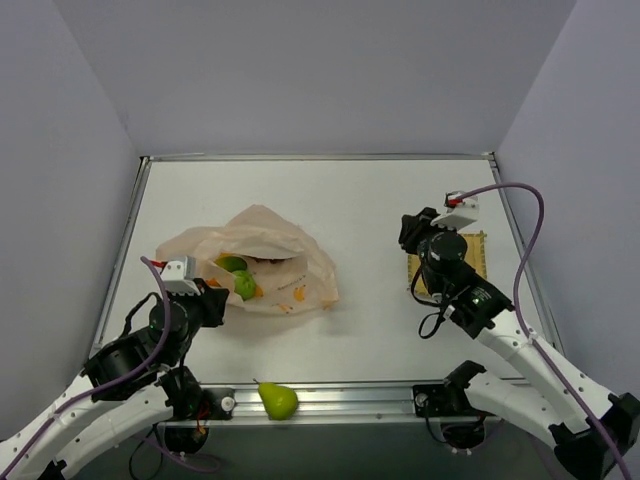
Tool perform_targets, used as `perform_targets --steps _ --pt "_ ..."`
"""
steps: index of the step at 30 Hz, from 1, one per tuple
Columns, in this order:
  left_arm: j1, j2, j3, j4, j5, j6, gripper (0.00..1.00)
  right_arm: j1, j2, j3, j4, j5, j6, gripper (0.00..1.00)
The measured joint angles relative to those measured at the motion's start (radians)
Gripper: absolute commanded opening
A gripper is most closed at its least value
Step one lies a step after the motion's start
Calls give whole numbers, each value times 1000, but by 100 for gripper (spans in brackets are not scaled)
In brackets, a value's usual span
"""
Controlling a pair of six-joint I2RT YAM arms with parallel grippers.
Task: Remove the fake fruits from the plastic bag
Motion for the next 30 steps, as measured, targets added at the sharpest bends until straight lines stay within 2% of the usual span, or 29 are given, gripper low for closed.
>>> perform_targets --steps 3,6,10,15,18,19,21,22,25,30 --pt "0 -2 0 11 4 0 2 -101 48 -19 -26 -71 25 22" --pt "0 -2 0 17 7 0 2 -54 60 -30 -85 -212 30 26" --pt "0 4 0 36 7 8 2 233 53 -18 -159 -334 48 29" --pt "0 57 5 55 1 24 2 599 128 -16 -181 -284 112 32" --pt "0 71 5 60 -3 27 2 728 228 -17 -140 -225 143 45" --pt "0 72 5 61 -5 27 2 755 274 -18 -107 -212 156 58" --pt "0 73 6 62 -7 27 2 779 355 -18 -44 -192 175 73" --pt "0 73 9 61 -9 27 2 791 396 -16 -13 -183 180 85" --pt "0 75 19 61 -14 29 3 825 515 9 20 -163 186 95" --pt "0 76 31 64 -30 37 2 892 681 105 39 -182 182 97"
